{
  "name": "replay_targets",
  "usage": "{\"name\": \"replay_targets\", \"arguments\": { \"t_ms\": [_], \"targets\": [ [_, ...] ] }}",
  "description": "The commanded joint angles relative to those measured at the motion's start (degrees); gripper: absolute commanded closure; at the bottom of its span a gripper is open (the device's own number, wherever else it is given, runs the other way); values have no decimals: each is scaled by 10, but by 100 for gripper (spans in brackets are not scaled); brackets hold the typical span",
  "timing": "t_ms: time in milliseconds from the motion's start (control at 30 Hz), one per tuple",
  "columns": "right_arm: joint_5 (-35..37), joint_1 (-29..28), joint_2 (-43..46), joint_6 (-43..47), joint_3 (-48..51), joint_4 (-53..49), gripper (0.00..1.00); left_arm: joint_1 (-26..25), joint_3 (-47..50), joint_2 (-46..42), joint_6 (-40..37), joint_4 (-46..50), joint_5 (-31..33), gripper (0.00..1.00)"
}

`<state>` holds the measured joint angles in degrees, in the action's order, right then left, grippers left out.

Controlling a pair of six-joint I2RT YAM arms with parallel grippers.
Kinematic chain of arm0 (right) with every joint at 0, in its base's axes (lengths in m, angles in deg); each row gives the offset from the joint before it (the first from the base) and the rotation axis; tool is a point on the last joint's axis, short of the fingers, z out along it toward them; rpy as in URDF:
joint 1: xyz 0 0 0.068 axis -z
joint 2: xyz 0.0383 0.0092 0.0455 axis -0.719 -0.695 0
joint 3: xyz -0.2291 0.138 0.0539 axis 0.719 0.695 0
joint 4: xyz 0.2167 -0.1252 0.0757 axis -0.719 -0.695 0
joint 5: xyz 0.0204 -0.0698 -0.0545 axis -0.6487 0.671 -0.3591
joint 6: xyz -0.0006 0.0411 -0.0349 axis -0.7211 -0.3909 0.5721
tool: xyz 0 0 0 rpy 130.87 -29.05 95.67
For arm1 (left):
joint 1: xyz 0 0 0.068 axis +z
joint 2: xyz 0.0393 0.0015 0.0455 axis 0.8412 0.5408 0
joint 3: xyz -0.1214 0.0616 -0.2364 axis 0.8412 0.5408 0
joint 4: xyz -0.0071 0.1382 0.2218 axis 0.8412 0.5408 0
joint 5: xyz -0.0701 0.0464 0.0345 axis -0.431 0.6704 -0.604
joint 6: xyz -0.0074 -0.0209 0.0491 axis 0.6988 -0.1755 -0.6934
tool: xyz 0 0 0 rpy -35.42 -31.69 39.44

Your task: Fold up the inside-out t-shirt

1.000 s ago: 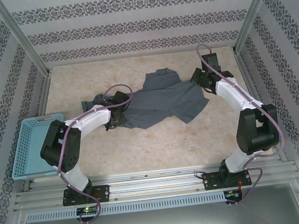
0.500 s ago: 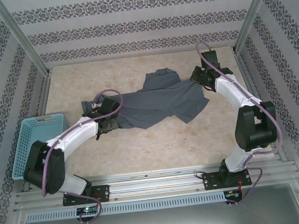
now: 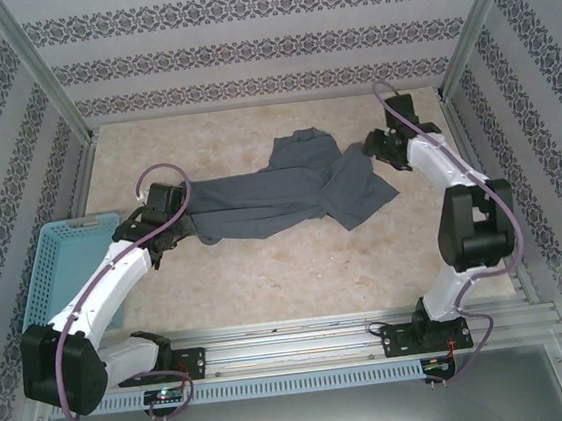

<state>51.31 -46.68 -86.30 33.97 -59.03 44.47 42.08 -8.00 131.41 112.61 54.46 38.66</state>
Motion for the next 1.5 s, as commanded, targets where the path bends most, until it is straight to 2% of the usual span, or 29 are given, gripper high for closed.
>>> {"name": "replay_targets", "arguments": {
  "t_ms": [0, 400, 733, 900, 1000, 1033, 1133, 1300, 1467],
  "targets": [
    [25, 14, 17, -6, 51, -13, 42, 15, 5, 2, -12, -16, -10, 100],
    [80, 26, -75, -34, 37, -53, 42, 22, 1, 1, -13, -15, -9, 100],
    [66, 15, -118, -45, 23, -55, 43, 25, -5, -4, -13, -9, -1, 100],
    [66, 10, -136, -51, 20, -52, 52, 30, -10, -13, -9, -11, 1, 100],
    [63, 11, -139, -51, 24, -45, 67, 33, -21, -11, -8, -9, -6, 100],
    [61, 12, -134, -51, 28, -43, 76, 34, -25, -10, -8, -8, -8, 100],
    [65, 23, -84, -49, 56, -25, 98, 37, -36, -13, -6, -5, -11, 100],
    [61, 34, 90, -55, 129, -21, 100, 44, -43, -52, -4, -4, -16, 100],
    [52, 31, 323, -54, 195, -86, 100, 47, -31, -148, -7, 12, -12, 100]
  ]
}}
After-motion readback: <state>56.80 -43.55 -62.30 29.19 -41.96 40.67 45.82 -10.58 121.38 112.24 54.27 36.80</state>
